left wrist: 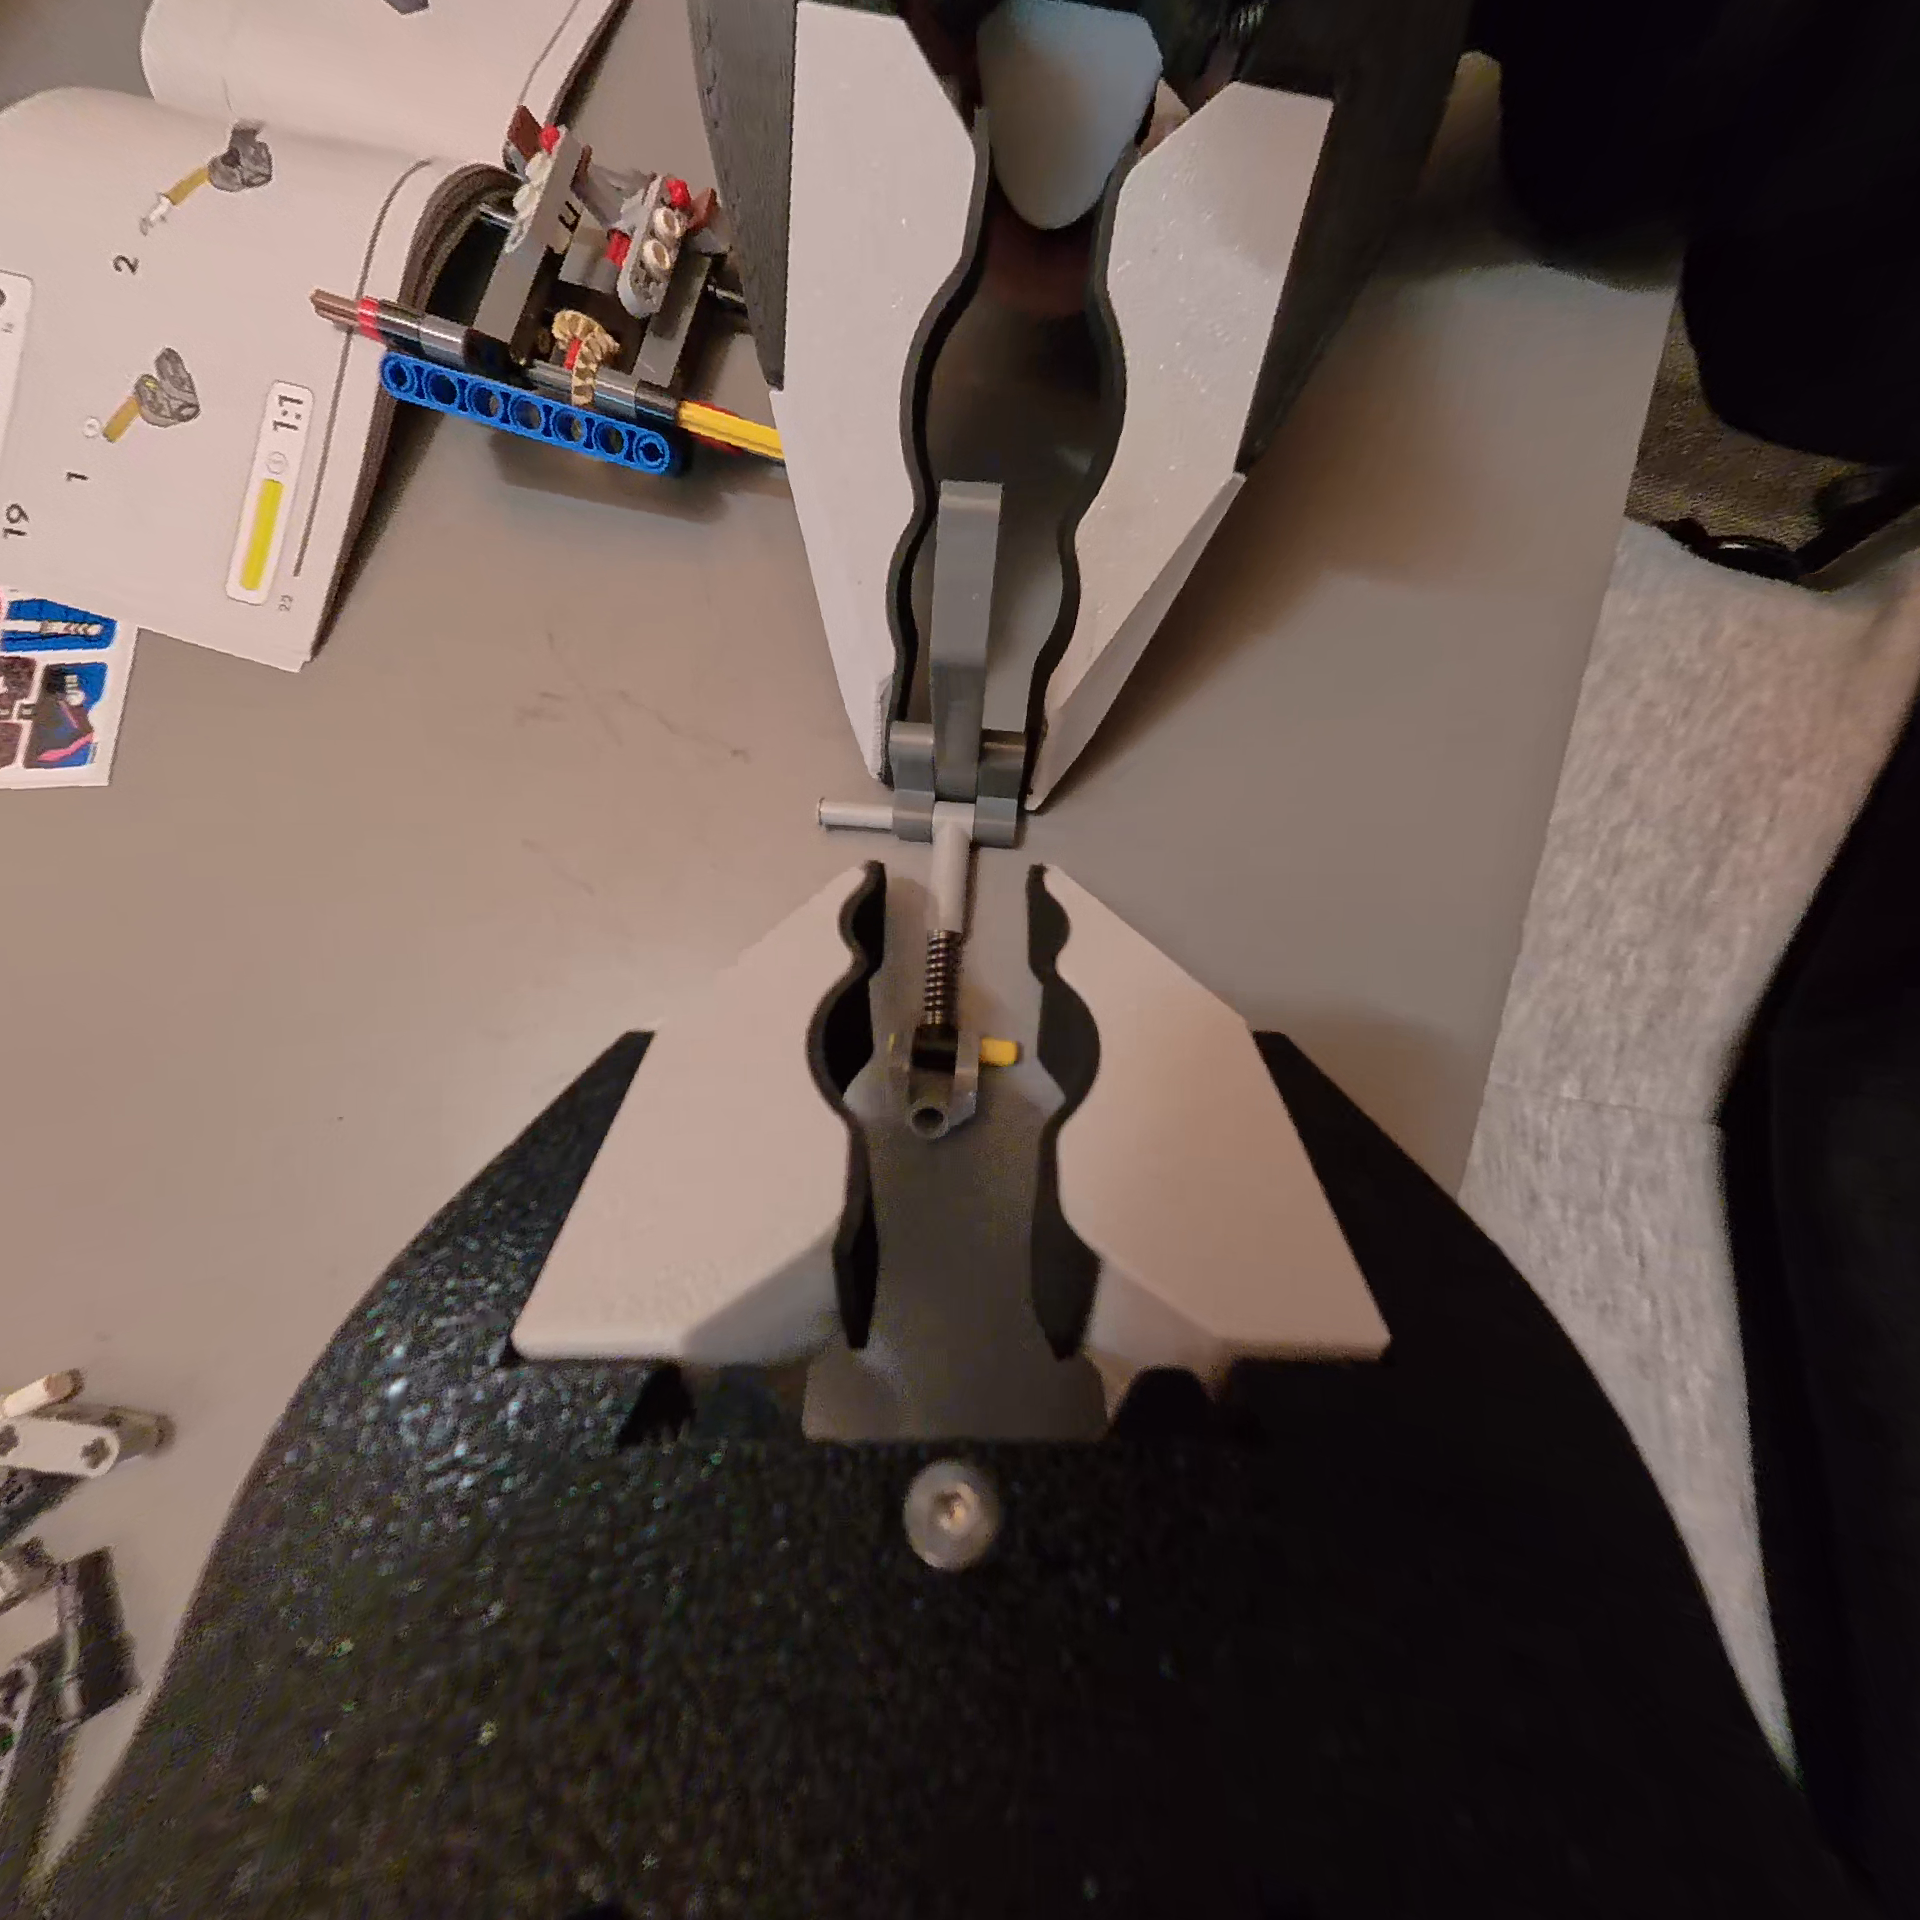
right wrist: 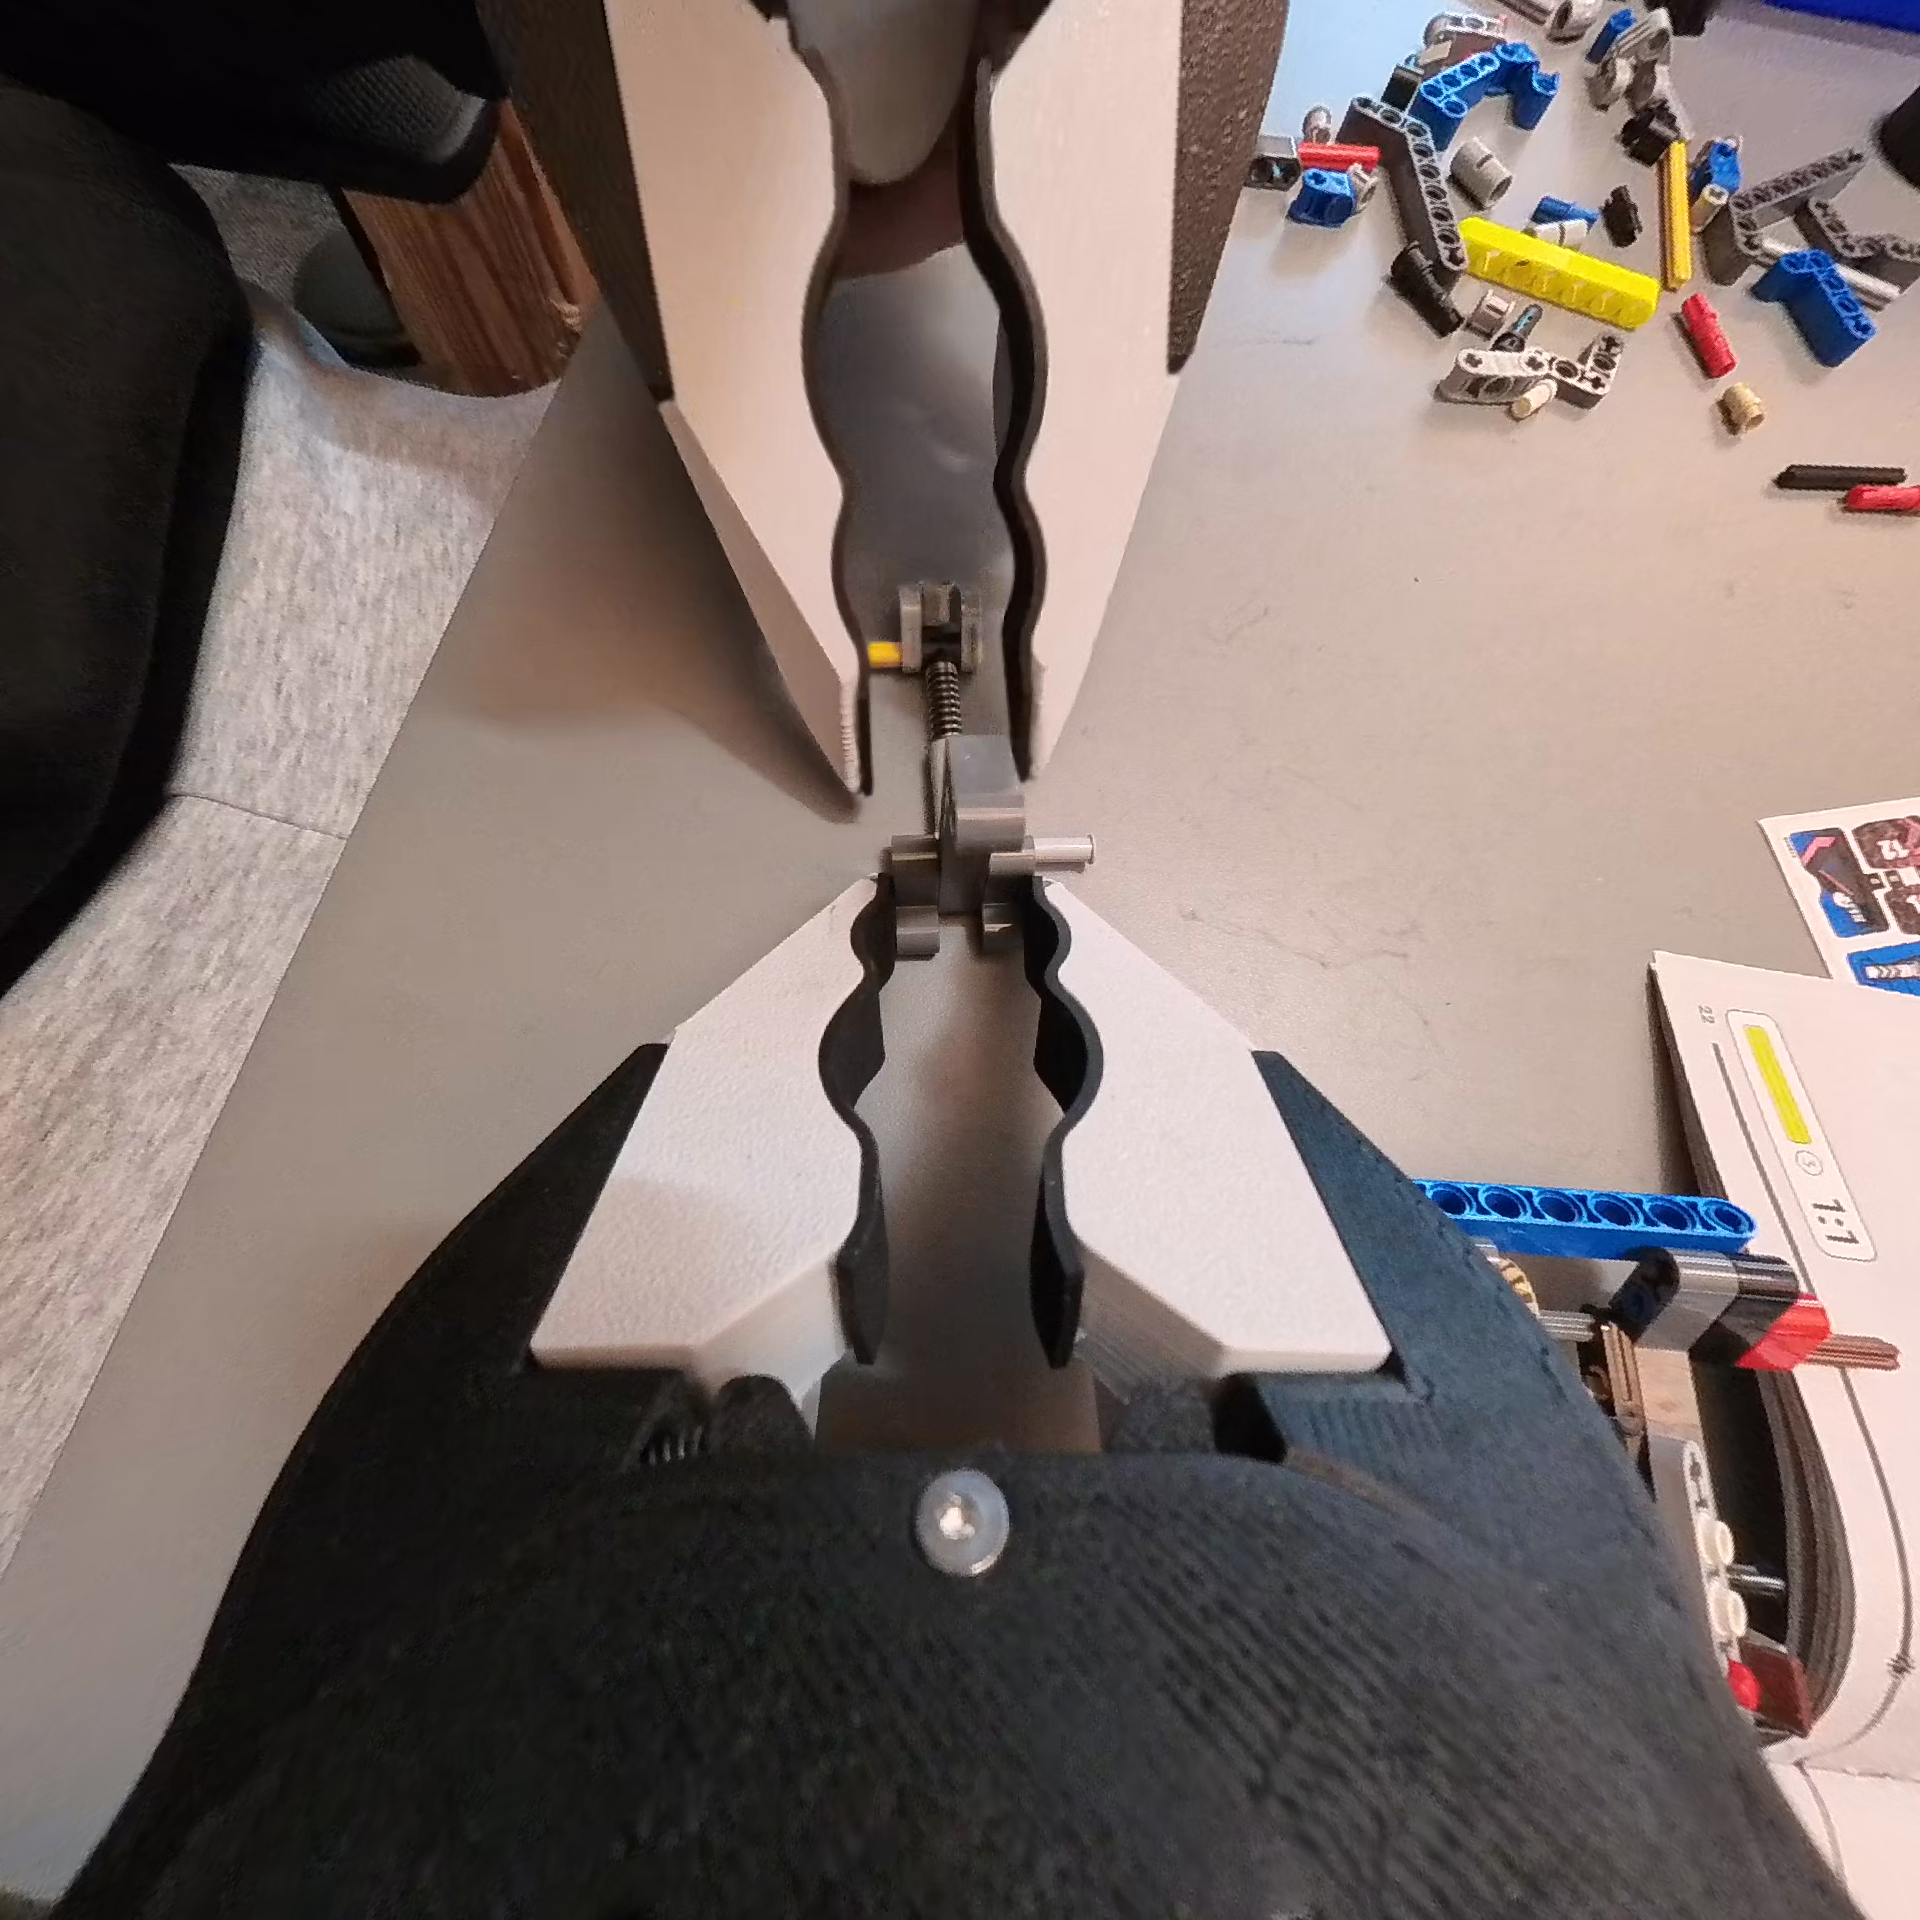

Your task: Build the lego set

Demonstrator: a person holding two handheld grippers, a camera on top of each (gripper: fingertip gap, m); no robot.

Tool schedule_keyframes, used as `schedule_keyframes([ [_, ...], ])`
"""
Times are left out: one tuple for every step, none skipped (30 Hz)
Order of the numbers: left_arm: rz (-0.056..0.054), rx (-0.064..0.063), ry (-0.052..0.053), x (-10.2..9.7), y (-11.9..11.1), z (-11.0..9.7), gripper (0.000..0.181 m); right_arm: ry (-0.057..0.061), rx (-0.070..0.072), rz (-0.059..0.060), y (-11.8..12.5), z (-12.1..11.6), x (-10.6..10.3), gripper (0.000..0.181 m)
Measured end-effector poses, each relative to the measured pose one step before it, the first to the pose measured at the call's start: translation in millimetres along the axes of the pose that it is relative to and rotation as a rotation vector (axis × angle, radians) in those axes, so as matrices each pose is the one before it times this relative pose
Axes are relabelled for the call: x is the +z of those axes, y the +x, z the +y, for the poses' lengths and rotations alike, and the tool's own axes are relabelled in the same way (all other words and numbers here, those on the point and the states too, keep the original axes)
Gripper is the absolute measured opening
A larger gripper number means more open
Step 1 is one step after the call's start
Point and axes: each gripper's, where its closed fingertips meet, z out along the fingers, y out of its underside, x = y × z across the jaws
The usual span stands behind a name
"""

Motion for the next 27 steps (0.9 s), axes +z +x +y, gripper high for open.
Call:
schedule_keyframes([
  [-0.0056,-0.0069,0.0071,-0.53,-1.29,-1.37,0.027,0.0000,0.0001,-0.0001,-0.02,0.00,0.00,0.023],
  [-0.0093,-0.0106,0.0102,0.19,-2.20,-1.89,0.035,-0.0001,0.0007,-0.0006,-0.04,0.02,0.00,0.023],
  [-0.0074,-0.0106,0.0088,1.15,-2.21,-1.74,0.046,-0.0001,0.0011,-0.0010,-0.01,0.03,0.00,0.023],
  [-0.0045,-0.0072,0.0041,2.02,-1.77,-0.98,0.054,-0.0001,0.0007,-0.0006,0.07,0.02,0.00,0.023],
  [-0.0011,-0.0029,-0.0008,2.34,-1.19,-0.24,0.061,0.0000,-0.0001,0.0001,0.02,0.00,0.00,0.023],
  [0.0031,0.0004,-0.0050,2.42,-0.49,0.54,0.064,0.0001,-0.0008,0.0007,-0.05,-0.03,0.00,0.023],
  [0.0023,0.0014,-0.0063,2.31,-0.59,0.72,0.064,0.0001,-0.0006,0.0006,0.03,-0.02,0.00,0.023],
  [0.0000,0.0016,-0.0056,2.08,-0.98,0.73,0.062,0.0000,-0.0003,0.0003,-0.03,-0.01,0.00,0.023],
  [0.0041,0.0032,-0.0045,1.88,-0.07,0.70,0.061,0.0000,-0.0002,0.0002,0.04,0.00,0.00,0.023],
  [0.0064,0.0020,0.0011,1.26,0.41,-0.20,0.055,0.0000,0.0003,-0.0002,-0.06,0.08,0.06,0.023],
  [0.0015,0.0005,0.0031,0.48,-0.16,-0.70,0.051,0.0000,0.0005,-0.0004,0.00,0.01,0.00,0.023],
  [0.0004,0.0029,-0.0010,0.01,-0.23,0.06,0.051,-0.0001,0.0003,-0.0003,0.04,-0.05,0.08,0.023],
  [0.0045,0.0049,0.0001,0.01,0.82,-0.15,0.048,0.0000,0.0000,-0.0001,0.00,-0.01,0.00,0.023],
  [0.0077,0.0065,0.0028,0.23,1.52,-0.28,0.046,0.0000,0.0004,-0.0004,-0.08,0.00,0.00,0.023],
  [0.0068,0.0059,0.0036,0.21,1.53,-0.32,0.043,0.0000,0.0007,-0.0011,0.00,0.01,0.01,0.023],
  [0.0024,0.0019,0.0021,0.18,0.48,-0.04,0.041,-0.0001,0.0007,-0.0014,-0.15,0.01,0.00,0.023],
  [0.0011,-0.0015,0.0017,0.01,-0.18,0.00,0.041,-0.0001,0.0001,-0.0002,0.06,-0.04,0.07,0.023],
  [0.0006,0.0007,0.0020,0.07,0.00,-0.07,0.041,0.0000,0.0002,-0.0002,-0.05,0.01,0.00,0.023],
  [-0.0011,0.0024,0.0013,-0.02,0.04,0.07,0.041,-0.0001,0.0006,-0.0012,-0.11,0.02,0.00,0.023],
  [-0.0008,0.0018,0.0016,0.00,0.03,0.02,0.041,0.0000,0.0005,-0.0018,-0.09,0.01,0.01,0.023],
  [-0.0001,0.0014,0.0022,0.00,-0.06,-0.02,0.041,-0.0001,0.0002,-0.0006,0.00,0.03,0.14,0.023],
  [0.0000,0.0005,0.0019,-0.02,0.02,0.02,0.041,-0.0001,-0.0001,-0.0006,-0.08,0.02,-0.01,0.023],
  [-0.0009,0.0025,0.0004,-0.02,0.09,-0.01,0.041,-0.0001,0.0006,-0.0008,-0.06,0.02,0.00,0.023],
  [-0.0033,0.0052,-0.0011,-0.02,0.01,-0.05,0.041,0.0000,0.0000,-0.0006,-0.08,0.00,0.00,0.023],
  [-0.0050,0.0057,-0.0019,-0.12,0.14,-0.04,0.041,0.0002,-0.0011,-0.0003,-0.16,-0.03,0.01,0.023],
  [-0.0050,0.0062,-0.0017,-0.11,0.11,-0.08,0.041,0.0002,-0.0018,-0.0003,-0.12,0.02,-0.07,0.023],
  [-0.0039,0.0064,-0.0008,-0.20,0.21,0.06,0.040,0.0003,-0.0012,-0.0013,-0.29,-0.06,-0.13,0.023],
])
